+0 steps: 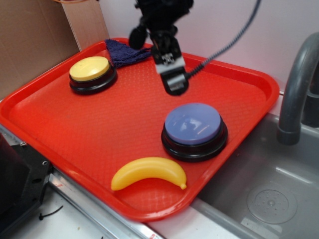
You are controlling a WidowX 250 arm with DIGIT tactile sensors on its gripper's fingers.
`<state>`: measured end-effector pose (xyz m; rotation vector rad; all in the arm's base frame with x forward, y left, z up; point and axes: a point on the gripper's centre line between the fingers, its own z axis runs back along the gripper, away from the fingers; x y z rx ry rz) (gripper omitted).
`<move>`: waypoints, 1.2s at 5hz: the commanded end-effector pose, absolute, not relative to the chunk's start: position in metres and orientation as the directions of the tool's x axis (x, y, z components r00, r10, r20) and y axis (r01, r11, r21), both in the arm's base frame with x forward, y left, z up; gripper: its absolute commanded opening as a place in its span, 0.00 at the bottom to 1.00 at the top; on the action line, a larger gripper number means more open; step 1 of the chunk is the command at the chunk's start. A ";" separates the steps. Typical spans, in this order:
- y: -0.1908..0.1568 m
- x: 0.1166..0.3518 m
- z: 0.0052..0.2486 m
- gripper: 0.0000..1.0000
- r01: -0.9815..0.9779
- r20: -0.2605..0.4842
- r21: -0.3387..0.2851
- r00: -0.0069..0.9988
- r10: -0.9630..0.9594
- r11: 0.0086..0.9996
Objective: Push the purple button.
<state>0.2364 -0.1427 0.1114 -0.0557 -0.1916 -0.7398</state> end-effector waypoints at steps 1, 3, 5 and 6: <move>-0.171 0.251 0.102 1.00 0.739 0.284 0.026 0.640 -0.714 0.673; -0.178 0.257 0.081 1.00 0.779 0.271 -0.060 0.615 -0.741 0.624; -0.183 0.249 0.077 1.00 0.758 0.196 -0.056 0.646 -0.738 0.649; -0.183 0.244 0.078 1.00 0.755 0.158 -0.049 0.653 -0.741 0.654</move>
